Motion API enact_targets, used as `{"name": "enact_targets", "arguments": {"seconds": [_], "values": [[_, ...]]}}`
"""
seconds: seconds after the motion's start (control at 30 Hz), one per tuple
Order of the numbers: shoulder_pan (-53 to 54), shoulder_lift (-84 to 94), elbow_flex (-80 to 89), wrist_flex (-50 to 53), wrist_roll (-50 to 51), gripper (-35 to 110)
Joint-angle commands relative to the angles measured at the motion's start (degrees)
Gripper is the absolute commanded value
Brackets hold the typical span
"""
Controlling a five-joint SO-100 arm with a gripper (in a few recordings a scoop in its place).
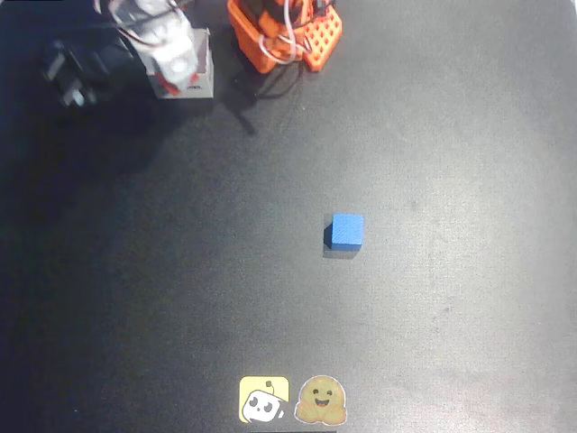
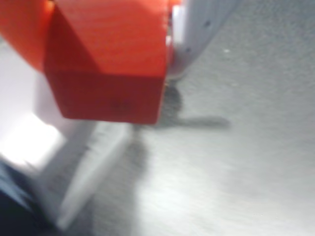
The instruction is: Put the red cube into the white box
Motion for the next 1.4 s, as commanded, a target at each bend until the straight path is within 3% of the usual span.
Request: {"name": "enact_targets", "arguments": {"seconds": [0.0, 0.4, 0.57, 0.83, 0.97, 1.03, 1.2, 1.37], "values": [[4.92, 1.41, 0.79, 3.08, -3.25, 0], [10.37, 1.23, 2.64, 3.87, -6.68, 0], [10.46, 1.41, 2.81, 2.90, -10.28, 16], [10.55, 1.58, 2.29, 2.90, -10.99, 23], [10.90, 1.41, 1.58, 3.16, -12.57, 1], [10.02, 1.76, -0.09, 1.41, -15.73, 0], [0.62, 1.14, -0.88, -9.58, -25.66, 0], [-23.55, 1.14, -1.93, -21.45, -28.39, 0]]}}
